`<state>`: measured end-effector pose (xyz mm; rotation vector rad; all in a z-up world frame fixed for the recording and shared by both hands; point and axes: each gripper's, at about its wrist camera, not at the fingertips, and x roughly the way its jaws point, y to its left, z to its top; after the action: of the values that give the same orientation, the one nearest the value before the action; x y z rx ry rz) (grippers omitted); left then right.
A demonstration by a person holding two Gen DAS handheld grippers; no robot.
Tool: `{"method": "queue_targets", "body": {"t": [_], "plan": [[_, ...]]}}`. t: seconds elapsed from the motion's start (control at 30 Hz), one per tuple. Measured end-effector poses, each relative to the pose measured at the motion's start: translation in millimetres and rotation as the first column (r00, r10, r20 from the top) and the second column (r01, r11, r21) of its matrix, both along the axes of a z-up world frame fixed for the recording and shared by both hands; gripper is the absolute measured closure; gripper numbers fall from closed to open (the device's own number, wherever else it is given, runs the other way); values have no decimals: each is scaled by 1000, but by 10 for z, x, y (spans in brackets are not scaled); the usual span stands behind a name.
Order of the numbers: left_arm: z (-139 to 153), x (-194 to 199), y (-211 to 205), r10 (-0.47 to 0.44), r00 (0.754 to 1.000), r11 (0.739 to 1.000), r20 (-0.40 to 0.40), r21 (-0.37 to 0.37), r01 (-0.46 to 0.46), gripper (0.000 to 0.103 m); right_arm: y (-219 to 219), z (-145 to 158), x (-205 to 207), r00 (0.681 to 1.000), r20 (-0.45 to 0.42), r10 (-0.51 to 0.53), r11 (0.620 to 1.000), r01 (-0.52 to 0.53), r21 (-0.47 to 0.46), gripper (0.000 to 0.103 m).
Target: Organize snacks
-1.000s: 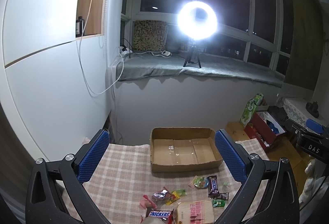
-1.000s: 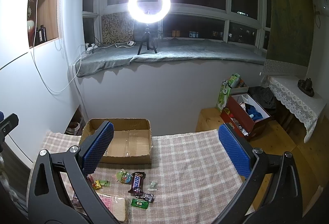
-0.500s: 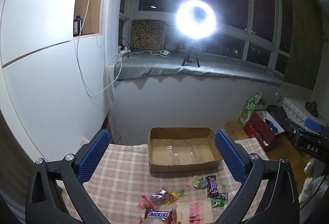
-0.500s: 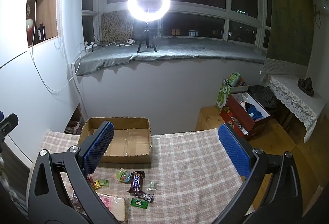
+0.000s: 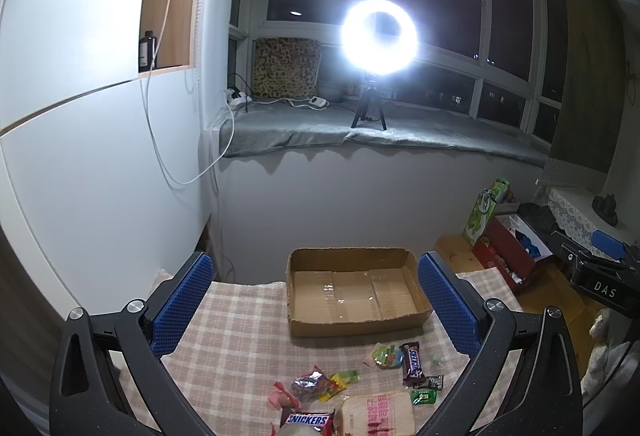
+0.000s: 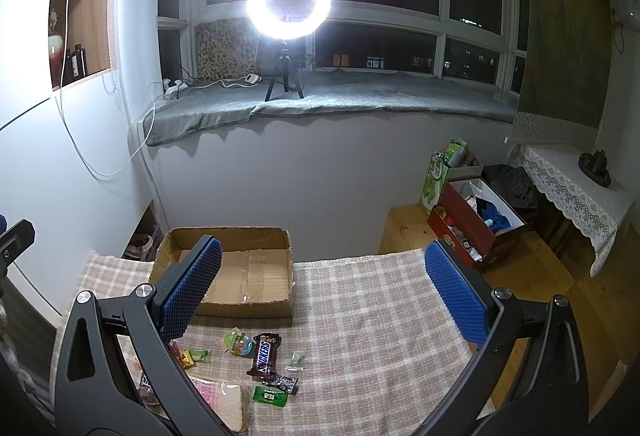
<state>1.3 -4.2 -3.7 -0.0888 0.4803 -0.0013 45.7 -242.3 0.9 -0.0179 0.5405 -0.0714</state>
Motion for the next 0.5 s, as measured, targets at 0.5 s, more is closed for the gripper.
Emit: {"method": "queue_targets", "body": {"t": [0.5], "plan": [[14, 54, 6, 1, 1000, 1000, -6, -3, -1, 1, 7, -24, 17, 1000, -4, -1, 1000, 1, -1, 0]]}}
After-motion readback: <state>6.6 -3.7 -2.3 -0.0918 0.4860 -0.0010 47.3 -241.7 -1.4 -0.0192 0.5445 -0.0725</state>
